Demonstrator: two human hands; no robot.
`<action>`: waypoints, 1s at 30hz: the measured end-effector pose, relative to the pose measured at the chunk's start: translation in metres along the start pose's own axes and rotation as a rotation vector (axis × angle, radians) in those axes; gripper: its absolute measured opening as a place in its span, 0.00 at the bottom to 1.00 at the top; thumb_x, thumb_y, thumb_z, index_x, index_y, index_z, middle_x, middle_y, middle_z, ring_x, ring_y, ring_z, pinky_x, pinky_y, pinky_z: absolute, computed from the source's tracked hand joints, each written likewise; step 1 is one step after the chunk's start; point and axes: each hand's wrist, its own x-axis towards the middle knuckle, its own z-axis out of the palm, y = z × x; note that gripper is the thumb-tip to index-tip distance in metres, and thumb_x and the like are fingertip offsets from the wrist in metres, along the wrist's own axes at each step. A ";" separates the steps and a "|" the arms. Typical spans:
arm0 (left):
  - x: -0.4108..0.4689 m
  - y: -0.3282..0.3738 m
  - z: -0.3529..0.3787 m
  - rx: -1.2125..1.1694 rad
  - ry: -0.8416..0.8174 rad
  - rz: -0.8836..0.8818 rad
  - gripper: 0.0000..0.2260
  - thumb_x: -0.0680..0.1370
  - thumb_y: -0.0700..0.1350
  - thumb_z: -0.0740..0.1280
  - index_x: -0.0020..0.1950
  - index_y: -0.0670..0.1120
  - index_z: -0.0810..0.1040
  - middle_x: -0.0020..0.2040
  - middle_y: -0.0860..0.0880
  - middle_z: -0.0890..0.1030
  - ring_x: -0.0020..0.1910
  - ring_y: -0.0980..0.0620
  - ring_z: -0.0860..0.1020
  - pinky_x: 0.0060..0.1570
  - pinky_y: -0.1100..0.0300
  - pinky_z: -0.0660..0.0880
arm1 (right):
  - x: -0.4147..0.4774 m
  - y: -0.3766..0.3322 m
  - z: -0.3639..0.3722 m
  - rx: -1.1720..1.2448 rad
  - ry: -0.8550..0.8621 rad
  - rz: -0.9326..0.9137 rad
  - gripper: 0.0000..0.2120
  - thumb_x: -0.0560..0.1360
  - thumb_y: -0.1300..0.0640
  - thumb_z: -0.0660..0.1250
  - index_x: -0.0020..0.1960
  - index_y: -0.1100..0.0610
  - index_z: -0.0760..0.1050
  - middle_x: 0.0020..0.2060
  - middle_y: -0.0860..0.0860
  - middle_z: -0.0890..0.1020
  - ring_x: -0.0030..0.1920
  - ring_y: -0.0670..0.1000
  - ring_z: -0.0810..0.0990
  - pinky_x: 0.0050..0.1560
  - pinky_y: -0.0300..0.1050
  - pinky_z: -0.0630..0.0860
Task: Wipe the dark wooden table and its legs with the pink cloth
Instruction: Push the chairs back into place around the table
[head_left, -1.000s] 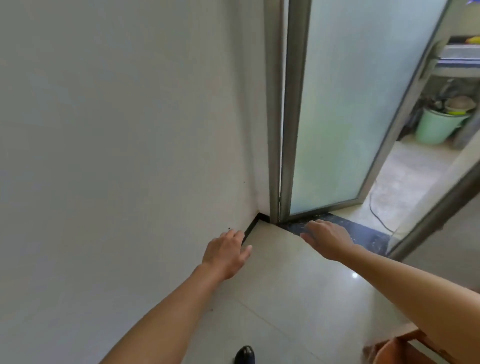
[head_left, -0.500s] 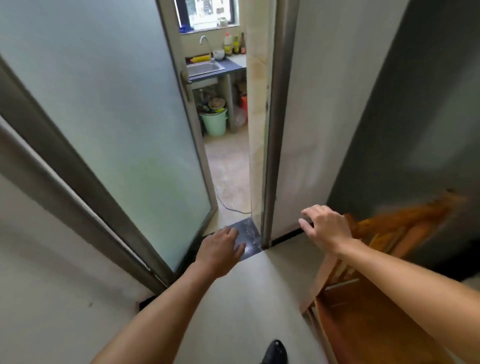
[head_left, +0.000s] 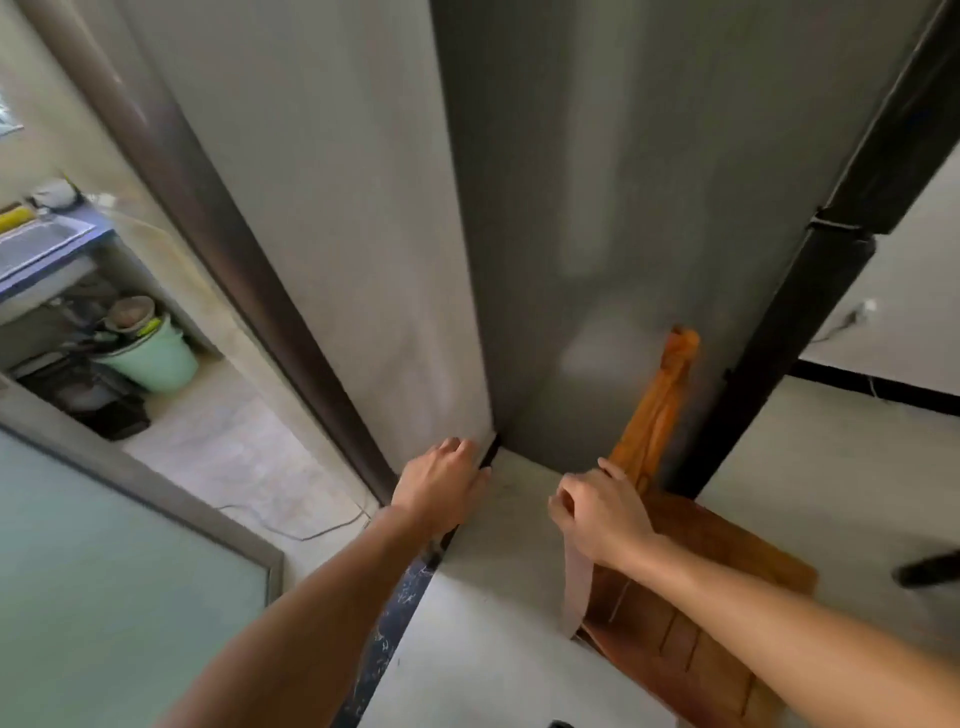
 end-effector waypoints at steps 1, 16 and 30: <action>0.020 0.003 -0.003 0.001 -0.023 0.040 0.18 0.81 0.55 0.56 0.64 0.46 0.71 0.58 0.46 0.76 0.55 0.43 0.76 0.50 0.51 0.75 | -0.002 -0.001 0.001 0.027 0.038 0.015 0.18 0.78 0.44 0.53 0.42 0.52 0.77 0.40 0.48 0.82 0.47 0.48 0.79 0.73 0.47 0.58; 0.213 0.109 0.013 0.155 -0.102 1.010 0.23 0.81 0.56 0.56 0.72 0.47 0.65 0.71 0.44 0.65 0.70 0.44 0.63 0.67 0.49 0.64 | -0.032 -0.017 0.032 -0.052 0.301 0.375 0.06 0.68 0.51 0.67 0.41 0.52 0.80 0.60 0.51 0.78 0.64 0.53 0.74 0.67 0.54 0.66; 0.197 0.181 0.074 0.344 -0.146 1.597 0.36 0.75 0.69 0.36 0.73 0.54 0.64 0.66 0.45 0.71 0.68 0.44 0.65 0.74 0.47 0.52 | -0.151 -0.056 0.016 -0.112 0.203 1.204 0.23 0.75 0.40 0.53 0.66 0.46 0.72 0.59 0.47 0.80 0.57 0.51 0.79 0.61 0.47 0.70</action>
